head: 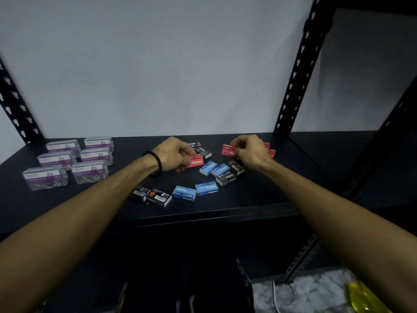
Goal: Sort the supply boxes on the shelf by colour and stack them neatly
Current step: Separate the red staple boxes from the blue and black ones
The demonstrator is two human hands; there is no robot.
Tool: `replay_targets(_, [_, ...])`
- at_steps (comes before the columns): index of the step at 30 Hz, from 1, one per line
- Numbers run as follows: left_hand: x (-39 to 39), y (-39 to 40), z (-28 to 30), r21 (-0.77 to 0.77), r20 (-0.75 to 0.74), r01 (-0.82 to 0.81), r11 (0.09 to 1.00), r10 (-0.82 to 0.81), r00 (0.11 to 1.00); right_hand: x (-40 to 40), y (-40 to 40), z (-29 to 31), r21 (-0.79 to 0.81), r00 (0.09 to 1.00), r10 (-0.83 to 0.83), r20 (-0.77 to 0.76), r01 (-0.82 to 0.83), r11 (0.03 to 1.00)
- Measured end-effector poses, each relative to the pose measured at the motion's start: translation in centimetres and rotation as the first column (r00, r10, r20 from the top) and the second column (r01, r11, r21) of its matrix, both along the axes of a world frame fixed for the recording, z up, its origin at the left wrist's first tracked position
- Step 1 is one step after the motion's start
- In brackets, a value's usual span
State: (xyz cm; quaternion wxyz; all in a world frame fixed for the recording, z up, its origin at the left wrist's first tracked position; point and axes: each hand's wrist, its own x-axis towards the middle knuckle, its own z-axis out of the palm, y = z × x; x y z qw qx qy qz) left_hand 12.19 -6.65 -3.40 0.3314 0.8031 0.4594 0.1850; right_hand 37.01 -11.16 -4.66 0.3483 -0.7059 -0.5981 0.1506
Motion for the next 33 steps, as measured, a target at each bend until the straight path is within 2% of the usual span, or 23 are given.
replay_targets(7, [6.2,-0.4,0.2,0.023,0.058,-0.024,0.999,0.022,0.998,5.6,-2.1,1.2,-0.019,0.996,-0.085,0.026,0.086,0.996])
replay_targets(16, [13.1,-1.1,-0.8,0.139,0.093,-0.027,0.990,0.014,0.996,10.7,-4.3,-0.1,-0.093,0.987,-0.161,0.013,0.162,0.982])
replay_targets(24, [16.5,-1.7,-2.0,0.263,-0.009,0.042,0.964,-0.041,0.999,11.9,-4.2,-1.4,-0.110,0.988,-0.153,-0.002,0.152,0.982])
replay_targets(33, [17.1,-1.5,-3.3,0.288,-0.108,0.066,0.955,-0.036,0.994,11.8,-3.9,-2.5,-0.076,0.992,-0.127,-0.029,0.124,0.989])
